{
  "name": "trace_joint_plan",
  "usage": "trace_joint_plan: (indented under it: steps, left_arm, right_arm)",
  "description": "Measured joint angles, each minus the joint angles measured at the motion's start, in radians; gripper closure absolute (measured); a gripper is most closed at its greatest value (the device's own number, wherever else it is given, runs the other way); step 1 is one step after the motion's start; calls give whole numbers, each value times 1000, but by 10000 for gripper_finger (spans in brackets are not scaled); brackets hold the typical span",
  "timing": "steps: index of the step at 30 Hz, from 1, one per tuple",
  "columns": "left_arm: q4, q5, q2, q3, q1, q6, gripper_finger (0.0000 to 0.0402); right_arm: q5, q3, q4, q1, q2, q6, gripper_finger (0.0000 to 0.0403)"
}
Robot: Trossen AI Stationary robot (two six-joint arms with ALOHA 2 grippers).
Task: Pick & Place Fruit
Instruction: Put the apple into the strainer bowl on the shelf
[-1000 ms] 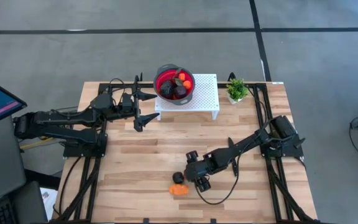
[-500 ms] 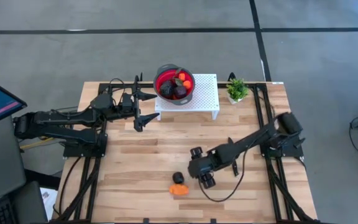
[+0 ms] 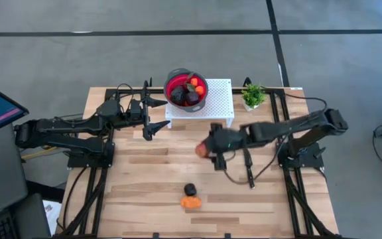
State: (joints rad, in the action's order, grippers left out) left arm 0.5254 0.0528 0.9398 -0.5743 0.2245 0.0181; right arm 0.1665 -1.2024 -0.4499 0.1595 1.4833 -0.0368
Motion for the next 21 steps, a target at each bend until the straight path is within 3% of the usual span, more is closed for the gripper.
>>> trace_joint_plan:
  steps: [10, 21]
  left_arm:
    - [0, 0, 0, 0, 0, 0, 27]
    - [0, 0, 0, 0, 0, 0, 27]
  right_arm:
    - [-8, -1, 208, -193, -88, -91, 142]
    - [-12, -1, 423, -390, -79, -131, 142]
